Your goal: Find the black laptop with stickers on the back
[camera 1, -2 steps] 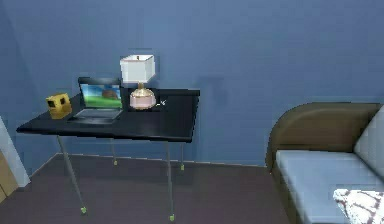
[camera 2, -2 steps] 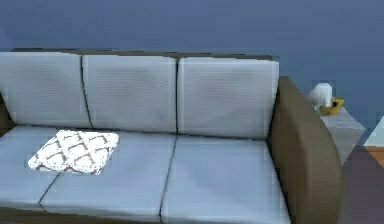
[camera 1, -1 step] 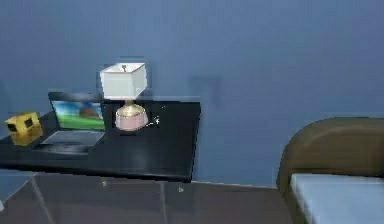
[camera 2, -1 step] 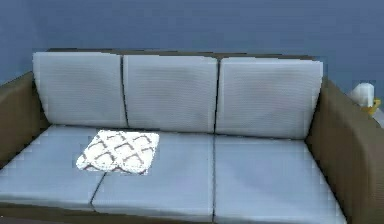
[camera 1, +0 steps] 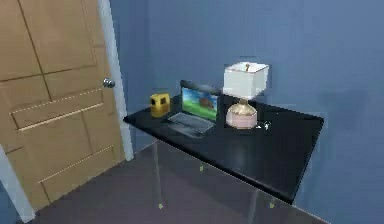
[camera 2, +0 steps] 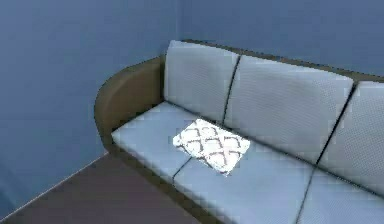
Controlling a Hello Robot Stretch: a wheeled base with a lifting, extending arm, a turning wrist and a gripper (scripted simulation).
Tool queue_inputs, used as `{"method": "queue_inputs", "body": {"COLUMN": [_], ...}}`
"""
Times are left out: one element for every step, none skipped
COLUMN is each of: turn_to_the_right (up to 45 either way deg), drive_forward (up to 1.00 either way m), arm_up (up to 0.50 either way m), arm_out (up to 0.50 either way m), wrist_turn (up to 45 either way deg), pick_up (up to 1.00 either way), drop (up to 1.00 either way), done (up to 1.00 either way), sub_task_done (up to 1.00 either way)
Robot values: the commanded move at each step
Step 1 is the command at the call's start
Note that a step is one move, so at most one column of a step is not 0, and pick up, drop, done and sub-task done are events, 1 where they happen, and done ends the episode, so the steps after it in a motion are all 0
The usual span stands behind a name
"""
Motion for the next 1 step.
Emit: {"method": "queue_inputs", "body": {"turn_to_the_right": [0.0], "drive_forward": [0.0], "arm_up": [0.0], "arm_out": [0.0], "wrist_turn": [0.0], "pick_up": [0.0], "drop": [0.0], "done": [1.0], "sub_task_done": [0.0]}}
